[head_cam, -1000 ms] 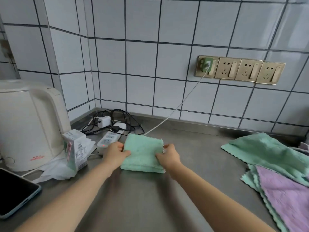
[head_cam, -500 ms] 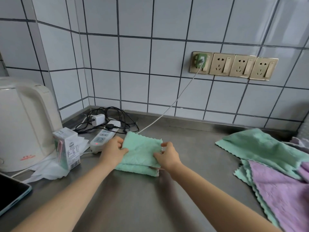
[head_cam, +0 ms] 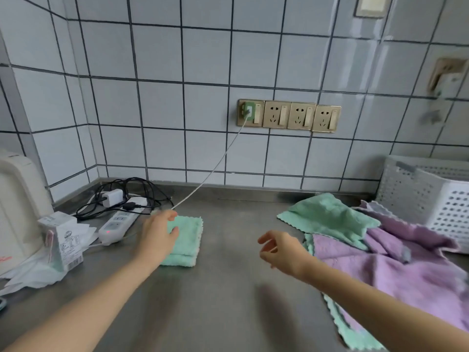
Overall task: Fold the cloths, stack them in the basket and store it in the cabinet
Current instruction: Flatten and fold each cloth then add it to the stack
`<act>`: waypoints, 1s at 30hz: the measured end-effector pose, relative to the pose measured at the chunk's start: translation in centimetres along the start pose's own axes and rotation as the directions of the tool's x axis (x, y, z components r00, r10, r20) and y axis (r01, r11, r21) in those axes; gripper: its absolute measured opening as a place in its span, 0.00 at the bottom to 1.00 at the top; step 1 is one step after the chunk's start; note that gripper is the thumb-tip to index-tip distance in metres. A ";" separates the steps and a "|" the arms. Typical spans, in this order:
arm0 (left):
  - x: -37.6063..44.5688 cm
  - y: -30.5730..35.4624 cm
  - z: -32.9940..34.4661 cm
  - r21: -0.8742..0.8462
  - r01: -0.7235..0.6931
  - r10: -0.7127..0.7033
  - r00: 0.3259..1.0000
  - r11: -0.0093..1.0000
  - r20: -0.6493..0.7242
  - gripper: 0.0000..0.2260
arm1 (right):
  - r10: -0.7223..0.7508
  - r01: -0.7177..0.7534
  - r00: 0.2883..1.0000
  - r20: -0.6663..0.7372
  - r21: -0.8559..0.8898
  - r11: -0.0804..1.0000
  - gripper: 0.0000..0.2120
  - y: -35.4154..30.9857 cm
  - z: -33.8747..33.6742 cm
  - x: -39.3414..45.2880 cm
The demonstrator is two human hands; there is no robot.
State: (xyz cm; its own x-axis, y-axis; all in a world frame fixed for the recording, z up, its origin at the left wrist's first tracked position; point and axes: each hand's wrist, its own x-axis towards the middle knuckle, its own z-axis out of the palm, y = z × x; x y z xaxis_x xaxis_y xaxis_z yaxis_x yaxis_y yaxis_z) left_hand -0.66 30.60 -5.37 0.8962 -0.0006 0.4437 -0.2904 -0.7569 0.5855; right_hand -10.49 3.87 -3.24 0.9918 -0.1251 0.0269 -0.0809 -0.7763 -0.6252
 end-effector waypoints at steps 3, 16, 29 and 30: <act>-2.6 5.3 1.7 -0.047 -0.117 0.120 0.990 0.992 0.069 0.12 | -0.019 0.011 0.998 -0.058 -0.141 0.990 0.12 3.1 -3.4 -3.4; -9.9 20.5 11.1 -0.230 -0.326 0.387 0.866 0.917 0.317 0.07 | 0.000 -0.080 0.977 -0.213 -0.370 0.926 0.09 14.3 -13.2 -7.8; -6.7 26.1 20.8 -0.263 -0.325 0.413 0.795 0.908 0.444 0.17 | -0.178 -0.159 0.900 -0.399 -0.678 0.717 0.09 19.2 -16.5 2.2; -6.6 26.3 20.9 -0.256 -0.331 0.416 0.783 0.908 0.462 0.18 | -0.187 -0.136 0.885 -0.427 -0.620 0.773 0.06 18.7 -16.6 2.4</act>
State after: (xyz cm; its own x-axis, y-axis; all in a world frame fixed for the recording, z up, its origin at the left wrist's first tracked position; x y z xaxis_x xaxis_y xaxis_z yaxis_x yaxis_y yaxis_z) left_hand -7.19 -2.99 -7.03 0.7363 -0.6173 0.2772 -0.6463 -0.5202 0.5583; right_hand -11.26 -21.24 -1.88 0.8501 -0.2299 0.4738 -0.2592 -0.9658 -0.0034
